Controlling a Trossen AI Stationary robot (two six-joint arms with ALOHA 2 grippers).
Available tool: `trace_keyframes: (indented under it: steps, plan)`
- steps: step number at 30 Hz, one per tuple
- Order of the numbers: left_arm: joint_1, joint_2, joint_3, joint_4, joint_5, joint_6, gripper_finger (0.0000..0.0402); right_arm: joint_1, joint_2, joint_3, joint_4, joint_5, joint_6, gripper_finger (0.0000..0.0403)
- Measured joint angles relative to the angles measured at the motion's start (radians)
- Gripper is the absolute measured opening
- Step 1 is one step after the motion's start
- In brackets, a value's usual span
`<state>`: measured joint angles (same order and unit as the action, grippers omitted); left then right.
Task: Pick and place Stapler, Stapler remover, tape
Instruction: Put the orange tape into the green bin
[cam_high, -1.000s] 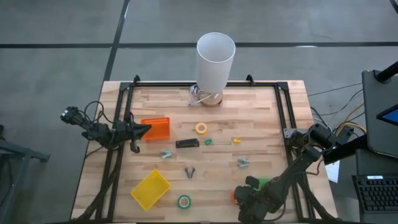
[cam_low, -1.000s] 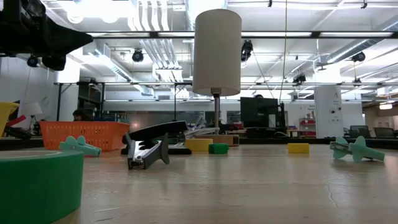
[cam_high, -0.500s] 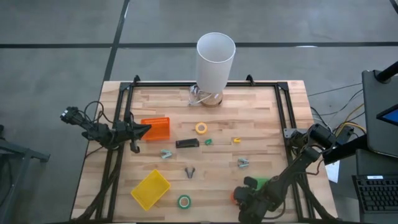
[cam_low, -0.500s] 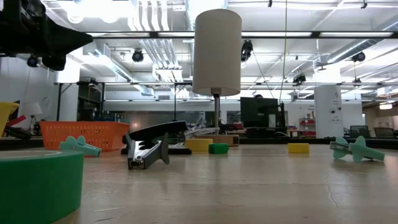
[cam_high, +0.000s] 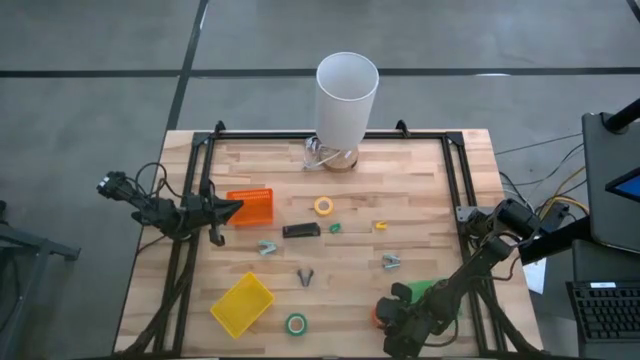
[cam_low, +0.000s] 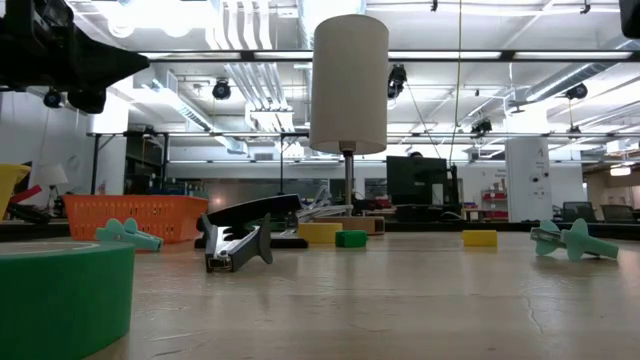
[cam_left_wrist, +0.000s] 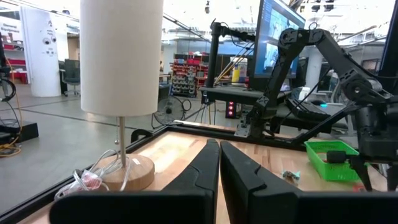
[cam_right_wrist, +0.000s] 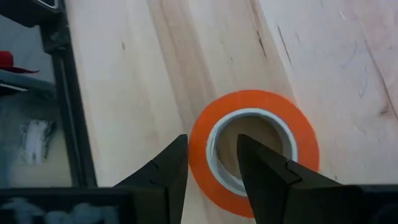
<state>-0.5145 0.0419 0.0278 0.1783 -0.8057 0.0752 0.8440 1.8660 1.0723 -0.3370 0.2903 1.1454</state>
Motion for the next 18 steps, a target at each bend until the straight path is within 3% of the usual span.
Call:
trace_keyframes:
  steps: [8, 18]
  plan:
    - [0.000, 0.000, 0.000, 0.000, 0.000, 0.000, 0.0019, -0.032, 0.000, -0.006, -0.004, -0.001, -0.027, 0.0112]
    - [0.000, 0.000, 0.000, 0.000, 0.000, 0.000, 0.0019, -0.049, 0.001, 0.022, 0.001, -0.003, -0.072, 0.0035]
